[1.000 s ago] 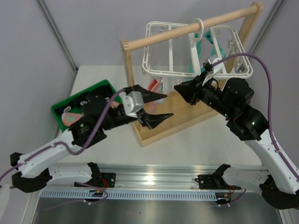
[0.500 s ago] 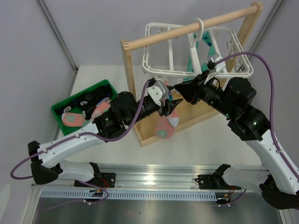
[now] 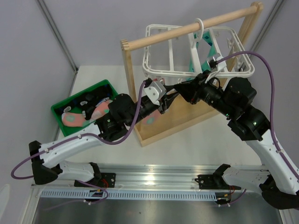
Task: Clip the socks to the hanger
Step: Open the clamp at the hanger.
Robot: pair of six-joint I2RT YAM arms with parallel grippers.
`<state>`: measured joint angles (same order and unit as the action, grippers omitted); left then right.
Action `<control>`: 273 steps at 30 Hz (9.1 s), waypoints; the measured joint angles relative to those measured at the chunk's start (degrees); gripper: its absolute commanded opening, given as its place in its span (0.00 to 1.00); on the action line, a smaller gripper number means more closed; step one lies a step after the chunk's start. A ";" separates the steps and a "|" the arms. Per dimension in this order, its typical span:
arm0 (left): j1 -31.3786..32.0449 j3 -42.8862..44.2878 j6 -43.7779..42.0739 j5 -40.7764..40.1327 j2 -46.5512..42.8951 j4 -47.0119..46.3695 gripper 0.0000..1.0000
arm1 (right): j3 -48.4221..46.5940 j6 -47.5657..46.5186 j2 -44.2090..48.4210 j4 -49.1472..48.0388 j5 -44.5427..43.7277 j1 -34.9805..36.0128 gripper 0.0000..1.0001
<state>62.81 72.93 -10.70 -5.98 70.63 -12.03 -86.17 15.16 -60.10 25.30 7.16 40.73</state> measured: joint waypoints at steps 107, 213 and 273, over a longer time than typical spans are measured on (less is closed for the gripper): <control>1.79 -7.37 7.93 -0.66 -5.95 -1.22 0.73 | 2.80 -0.66 2.45 -2.32 -0.13 0.35 0.06; 1.03 -8.94 -3.06 -14.86 -0.37 -18.56 0.79 | 1.42 -3.74 -0.44 -7.28 0.09 3.96 0.45; 0.90 -2.34 -0.66 -6.95 -1.68 -2.23 0.08 | 0.24 -1.68 0.98 -6.95 -7.43 5.70 0.63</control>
<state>63.70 70.59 -11.35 -12.93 68.95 -14.26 -85.93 13.47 -59.11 18.35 -0.27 46.44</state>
